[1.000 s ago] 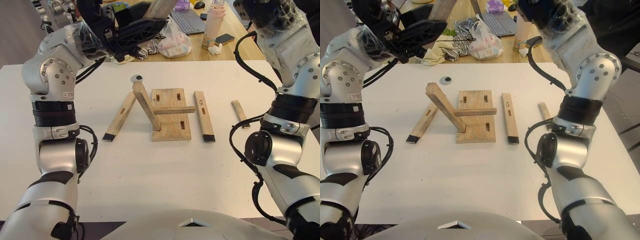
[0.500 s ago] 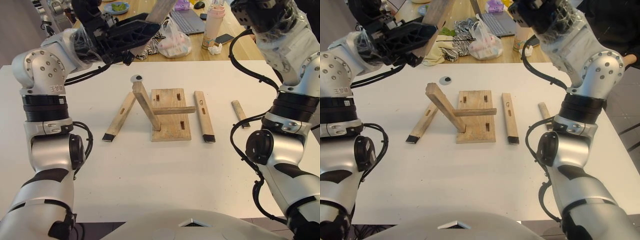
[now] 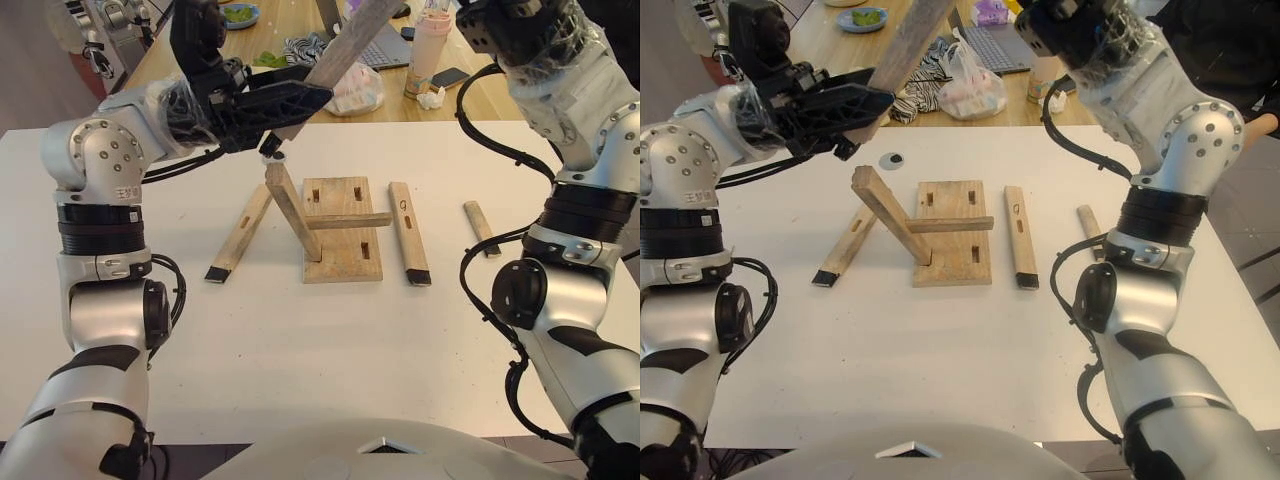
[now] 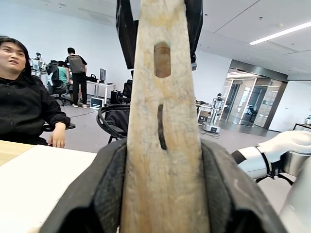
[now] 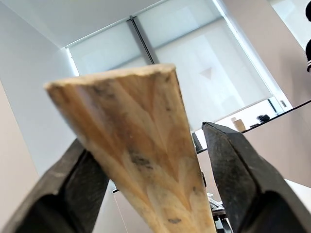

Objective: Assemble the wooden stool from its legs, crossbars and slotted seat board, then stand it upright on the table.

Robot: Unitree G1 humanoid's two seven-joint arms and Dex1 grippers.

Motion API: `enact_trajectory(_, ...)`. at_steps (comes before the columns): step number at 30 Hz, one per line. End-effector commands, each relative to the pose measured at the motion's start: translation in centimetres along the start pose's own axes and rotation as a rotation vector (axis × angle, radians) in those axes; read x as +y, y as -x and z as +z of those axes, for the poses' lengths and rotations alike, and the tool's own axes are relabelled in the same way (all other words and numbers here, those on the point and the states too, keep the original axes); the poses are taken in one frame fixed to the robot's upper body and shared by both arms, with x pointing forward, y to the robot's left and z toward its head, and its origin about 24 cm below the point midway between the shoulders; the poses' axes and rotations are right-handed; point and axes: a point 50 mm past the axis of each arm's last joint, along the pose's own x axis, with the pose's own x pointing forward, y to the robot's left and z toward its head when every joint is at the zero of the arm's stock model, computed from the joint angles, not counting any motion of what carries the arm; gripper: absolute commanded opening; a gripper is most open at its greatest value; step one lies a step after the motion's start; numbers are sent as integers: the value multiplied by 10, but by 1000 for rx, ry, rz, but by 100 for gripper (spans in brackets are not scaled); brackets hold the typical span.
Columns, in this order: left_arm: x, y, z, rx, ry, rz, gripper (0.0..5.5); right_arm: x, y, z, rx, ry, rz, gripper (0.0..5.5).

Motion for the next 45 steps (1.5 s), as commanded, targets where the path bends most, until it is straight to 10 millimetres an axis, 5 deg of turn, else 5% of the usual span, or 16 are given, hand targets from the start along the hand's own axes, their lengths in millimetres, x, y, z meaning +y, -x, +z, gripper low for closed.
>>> enact_trajectory(1,1,-4,2,8,-60,28,199,-1,-4,8,-9,31,-40,244)
enact_trajectory(10,8,-1,9,-9,-84,104,290,-9,6,0,-27,235,-117,205)
enact_trajectory(18,7,18,41,-204,-82,247,290,-27,67,18,-156,393,-248,204)
enact_trajectory(24,-1,8,0,-89,-77,276,212,-60,116,-11,-4,454,-378,204)
enact_trajectory(29,-3,7,-9,-131,-25,271,125,-90,159,-45,6,358,-519,204)
enact_trajectory(37,0,5,-29,-96,40,297,2,-89,167,-65,81,306,-456,204)
enact_trajectory(45,1,2,-53,-26,80,310,0,-76,167,-53,123,317,-424,204)
